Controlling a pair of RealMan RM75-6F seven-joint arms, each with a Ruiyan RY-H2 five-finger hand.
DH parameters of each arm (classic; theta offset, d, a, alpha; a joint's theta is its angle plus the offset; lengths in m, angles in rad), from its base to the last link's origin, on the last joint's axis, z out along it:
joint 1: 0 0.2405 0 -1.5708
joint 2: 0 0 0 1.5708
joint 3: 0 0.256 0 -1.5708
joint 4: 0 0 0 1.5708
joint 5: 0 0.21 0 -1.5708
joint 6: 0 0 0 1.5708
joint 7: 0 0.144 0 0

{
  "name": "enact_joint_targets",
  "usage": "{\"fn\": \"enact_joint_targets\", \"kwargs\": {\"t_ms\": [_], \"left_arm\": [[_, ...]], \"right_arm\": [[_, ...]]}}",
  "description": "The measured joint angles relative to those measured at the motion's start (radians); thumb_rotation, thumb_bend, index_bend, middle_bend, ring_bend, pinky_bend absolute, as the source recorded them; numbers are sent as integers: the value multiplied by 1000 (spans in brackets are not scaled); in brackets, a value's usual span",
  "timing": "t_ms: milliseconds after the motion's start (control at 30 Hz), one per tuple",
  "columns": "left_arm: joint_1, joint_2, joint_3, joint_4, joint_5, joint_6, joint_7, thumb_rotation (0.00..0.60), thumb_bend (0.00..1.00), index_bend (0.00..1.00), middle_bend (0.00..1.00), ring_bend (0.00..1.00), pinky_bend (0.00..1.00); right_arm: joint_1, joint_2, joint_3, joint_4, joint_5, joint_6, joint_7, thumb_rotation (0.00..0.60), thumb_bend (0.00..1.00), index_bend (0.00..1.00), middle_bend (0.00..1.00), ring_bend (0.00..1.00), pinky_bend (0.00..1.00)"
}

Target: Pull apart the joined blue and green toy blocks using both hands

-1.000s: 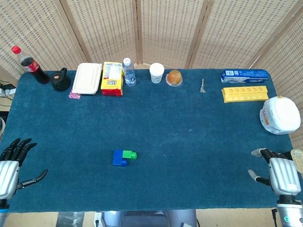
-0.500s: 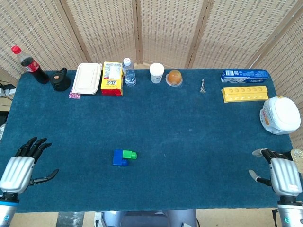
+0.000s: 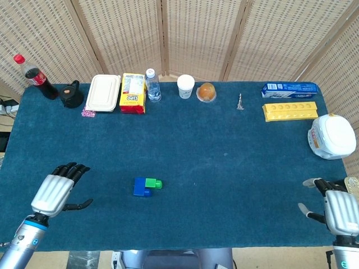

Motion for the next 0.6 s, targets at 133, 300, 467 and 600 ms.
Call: {"fn": "enact_joint_targets", "kwargs": {"t_ms": [133, 300, 467, 600], "left_arm": [[-45, -28, -9, -7, -24, -47, 62, 330, 273, 246, 260, 186, 254], [-95, -55, -15, -7, -76, -108, 112, 332, 282, 256, 260, 160, 253], [-149, -93, -22, 5, -133, -159, 175, 329, 282, 271, 260, 146, 250], [-191, -127, -28, 18, -182, -197, 191, 332, 283, 271, 260, 143, 245]], "right_arm": [[-1, -1, 1, 7, -3, 2, 7, 600, 229, 384, 433, 447, 439], [0, 2, 3, 12, -1, -1, 14, 600, 229, 384, 433, 447, 439], [3, 5, 10, 19, 12, -8, 22, 600, 229, 384, 433, 446, 439], [5, 3, 10, 25, 17, -16, 30, 600, 229, 384, 433, 447, 439]]}}
